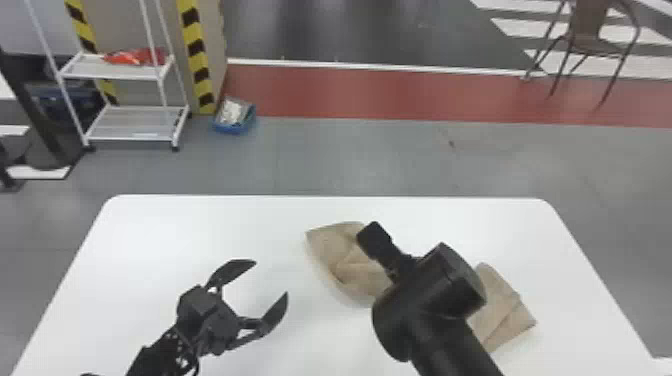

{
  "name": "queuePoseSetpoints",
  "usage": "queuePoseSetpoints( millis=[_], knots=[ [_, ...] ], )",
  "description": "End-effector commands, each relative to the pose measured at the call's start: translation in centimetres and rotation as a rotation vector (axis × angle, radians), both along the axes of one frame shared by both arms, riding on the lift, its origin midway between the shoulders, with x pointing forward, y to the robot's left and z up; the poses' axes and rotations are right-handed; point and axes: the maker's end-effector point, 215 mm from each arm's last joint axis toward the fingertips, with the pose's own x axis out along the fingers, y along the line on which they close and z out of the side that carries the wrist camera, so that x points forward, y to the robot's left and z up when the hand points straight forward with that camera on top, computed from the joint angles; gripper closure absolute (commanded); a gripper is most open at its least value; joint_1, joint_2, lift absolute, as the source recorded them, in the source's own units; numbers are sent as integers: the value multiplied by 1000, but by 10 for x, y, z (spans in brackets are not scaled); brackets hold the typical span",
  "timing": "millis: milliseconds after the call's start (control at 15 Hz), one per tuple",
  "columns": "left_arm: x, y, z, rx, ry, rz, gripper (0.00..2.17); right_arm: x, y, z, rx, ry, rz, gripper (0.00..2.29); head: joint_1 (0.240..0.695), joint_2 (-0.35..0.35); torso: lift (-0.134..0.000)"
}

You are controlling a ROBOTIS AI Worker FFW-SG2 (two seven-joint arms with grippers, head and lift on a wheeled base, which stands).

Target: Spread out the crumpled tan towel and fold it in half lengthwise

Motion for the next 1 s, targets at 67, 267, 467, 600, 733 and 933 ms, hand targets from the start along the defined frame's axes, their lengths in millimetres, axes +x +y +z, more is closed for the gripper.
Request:
queuePoseSetpoints(
  millis=[67,267,467,600,733,933],
  knots=[
    [-1,2,-1,3,1,0,205,-2,17,-4,32,-2,35,542,695,-88,0],
    [-1,2,-1,2,2,1,205,-1,50,-7,89,-24,110,542,695,-60,0],
    [-1,6,-1,1,1,6,205,-2,61,-4,114,-38,129,542,695,-33,0],
    [-1,6,-2,4,1,6,205,0,55,-4,96,-40,117,606,695,-20,0],
    [0,6,-1,4,0,6,205,1,54,-3,91,-40,119,1021,695,-19,0],
    [1,7,0,4,-2,7,205,5,68,-1,112,-66,159,1443,695,-21,0]
  ],
)
